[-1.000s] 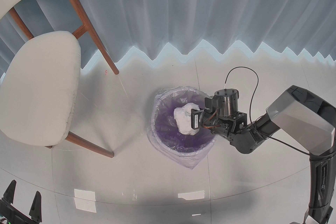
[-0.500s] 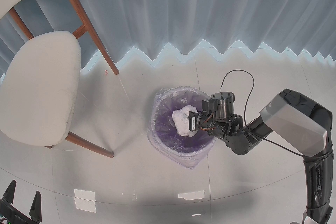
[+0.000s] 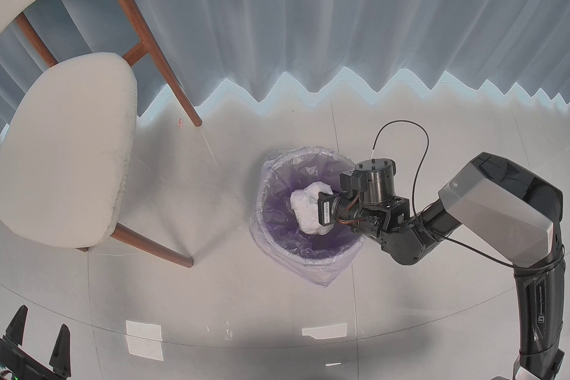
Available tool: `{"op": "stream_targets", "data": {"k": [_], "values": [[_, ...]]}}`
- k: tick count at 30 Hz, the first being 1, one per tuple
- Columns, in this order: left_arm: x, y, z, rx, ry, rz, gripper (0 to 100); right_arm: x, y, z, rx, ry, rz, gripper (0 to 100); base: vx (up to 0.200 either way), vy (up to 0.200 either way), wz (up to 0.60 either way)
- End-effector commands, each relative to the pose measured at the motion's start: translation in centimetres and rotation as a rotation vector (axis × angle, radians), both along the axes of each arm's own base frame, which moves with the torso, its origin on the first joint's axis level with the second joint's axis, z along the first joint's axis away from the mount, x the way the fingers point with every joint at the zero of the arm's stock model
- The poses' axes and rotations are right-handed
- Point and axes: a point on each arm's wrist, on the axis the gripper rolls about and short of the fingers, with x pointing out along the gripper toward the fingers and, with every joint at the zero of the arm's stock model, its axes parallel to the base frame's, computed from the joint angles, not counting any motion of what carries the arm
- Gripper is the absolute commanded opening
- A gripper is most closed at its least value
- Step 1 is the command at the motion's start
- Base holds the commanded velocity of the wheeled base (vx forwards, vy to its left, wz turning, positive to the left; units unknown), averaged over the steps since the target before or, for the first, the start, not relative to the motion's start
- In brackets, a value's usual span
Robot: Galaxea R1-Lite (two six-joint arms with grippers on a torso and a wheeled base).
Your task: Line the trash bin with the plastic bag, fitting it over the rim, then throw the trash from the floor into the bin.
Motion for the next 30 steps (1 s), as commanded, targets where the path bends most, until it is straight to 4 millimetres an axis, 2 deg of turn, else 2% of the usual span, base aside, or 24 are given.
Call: {"op": "stream_targets", "data": {"k": [1, 8, 14, 19, 20, 23, 24, 25, 26, 30], "values": [[0.0, 0.0, -0.5, 0.0, 0.001, 0.0, 100, -0.2, 0.1, 0.2, 0.0, -0.003, 0.004, 100, 0.0, 0.0, 0.0], [0.0, 0.0, -0.5, 0.0, 0.001, 0.0, 100, -0.1, 0.0, 0.8, 0.003, -0.027, 0.002, 100, 0.0, 0.0, 0.0], [0.0, 0.0, -0.5, 0.0, 0.001, 0.0, 100, -1.5, -1.2, 4.1, 0.023, -0.065, -0.01, 100, 0.0, 0.0, 0.0], [0.0, 0.0, -0.5, 0.0, 0.001, 0.0, 100, -3.2, -3.4, 7.2, 0.039, -0.094, -0.035, 100, 0.0, 0.0, 0.0], [0.0, 0.0, -0.5, -0.002, 0.001, 0.0, 100, -3.3, -3.4, 7.2, 0.04, -0.094, -0.033, 100, 0.0, 0.0, 0.0], [0.0, 0.0, -0.5, 0.0, 0.001, 0.0, 100, -5.5, -5.5, 9.6, 0.049, -0.113, -0.053, 100, 0.0, 0.0, 0.0], [0.0, 0.0, -0.5, 0.0, 0.001, 0.0, 100, -5.6, -5.6, 9.6, 0.049, -0.112, -0.053, 100, 0.0, 0.0, 0.0], [0.0, 0.0, -0.5, 0.0, 0.001, 0.0, 100, -7.3, -6.7, 10.5, 0.048, -0.114, -0.062, 100, 0.0, 0.0, 0.0], [0.0, 0.0, -0.5, 0.0, 0.001, 0.0, 100, -7.7, -7.0, 10.6, 0.046, -0.112, -0.065, 100, 0.0, 0.0, 0.0], [0.0, 0.0, -0.5, 0.0, 0.001, 0.0, 100, -11.5, -10.1, 11.8, 0.042, -0.112, -0.097, 100, 0.0, 0.0, 0.0]]}}
